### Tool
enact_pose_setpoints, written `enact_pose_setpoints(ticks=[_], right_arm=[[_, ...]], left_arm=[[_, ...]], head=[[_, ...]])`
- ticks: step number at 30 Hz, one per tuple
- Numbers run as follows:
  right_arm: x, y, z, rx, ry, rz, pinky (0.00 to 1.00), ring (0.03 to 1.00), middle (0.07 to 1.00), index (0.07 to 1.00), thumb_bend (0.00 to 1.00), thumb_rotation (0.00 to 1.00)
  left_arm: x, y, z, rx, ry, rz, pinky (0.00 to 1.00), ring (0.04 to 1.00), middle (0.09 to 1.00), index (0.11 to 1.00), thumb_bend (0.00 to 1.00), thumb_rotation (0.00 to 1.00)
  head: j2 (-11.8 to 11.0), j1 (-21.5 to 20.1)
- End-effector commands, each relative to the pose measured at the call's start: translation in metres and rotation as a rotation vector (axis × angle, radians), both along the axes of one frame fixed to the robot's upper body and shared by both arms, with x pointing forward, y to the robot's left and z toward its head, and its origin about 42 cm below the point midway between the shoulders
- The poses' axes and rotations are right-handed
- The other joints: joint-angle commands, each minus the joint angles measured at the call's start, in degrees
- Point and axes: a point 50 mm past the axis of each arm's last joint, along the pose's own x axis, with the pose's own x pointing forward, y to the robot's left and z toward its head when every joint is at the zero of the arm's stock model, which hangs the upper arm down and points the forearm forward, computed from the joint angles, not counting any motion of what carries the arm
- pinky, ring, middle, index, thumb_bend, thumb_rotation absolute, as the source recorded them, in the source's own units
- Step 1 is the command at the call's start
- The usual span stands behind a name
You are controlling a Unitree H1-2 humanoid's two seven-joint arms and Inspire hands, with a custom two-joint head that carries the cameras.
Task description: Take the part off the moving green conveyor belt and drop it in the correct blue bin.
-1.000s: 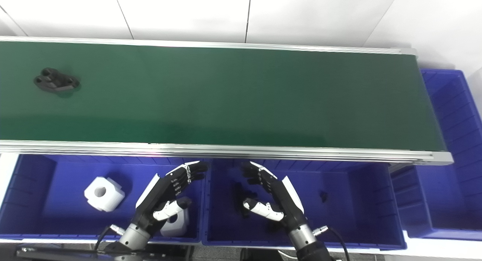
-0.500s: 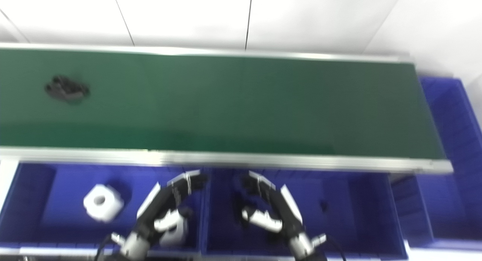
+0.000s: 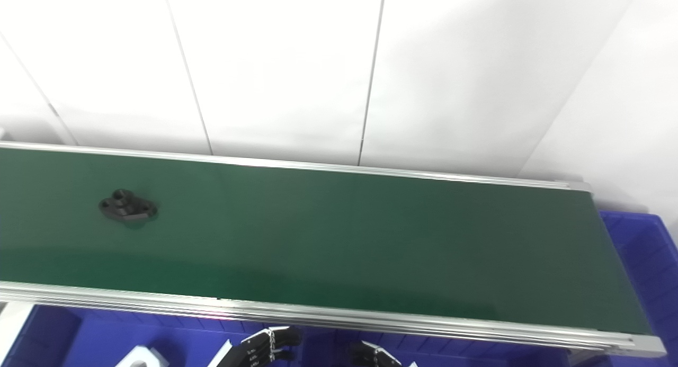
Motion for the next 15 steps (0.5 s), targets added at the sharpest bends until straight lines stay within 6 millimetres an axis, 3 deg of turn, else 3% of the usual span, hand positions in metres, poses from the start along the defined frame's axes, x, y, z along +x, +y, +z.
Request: enact_pose_setpoints(ticks=[1,10,15], right_arm=[[0.009,0.004,0.008,0.043,-0.067,0.005,0.75,0.79,0.811,0.796,0.9,0.72],[0.011,-0.008,0.01,0.056,-0.063,0.008,0.74,0.791,0.811,0.794,0.87,0.7],[0.008,-0.017,0.013,0.127,-0.049,0.01,0.79,0.808,0.813,0.791,0.88,0.66]], left_arm=[[-0.001,-0.009,0.0,-0.014,-0.004,-0.025,0.8,0.824,0.805,0.738,0.86,0.65],[0.002,-0.02,-0.002,0.009,-0.008,-0.029,0.78,0.826,0.808,0.753,0.86,0.69],[0.004,-0.025,-0.003,0.023,-0.012,-0.041,0.78,0.827,0.809,0.758,0.87,0.72]], head=[[0.06,0.4],[-1.45,6.31],[-1.9,7.93]])
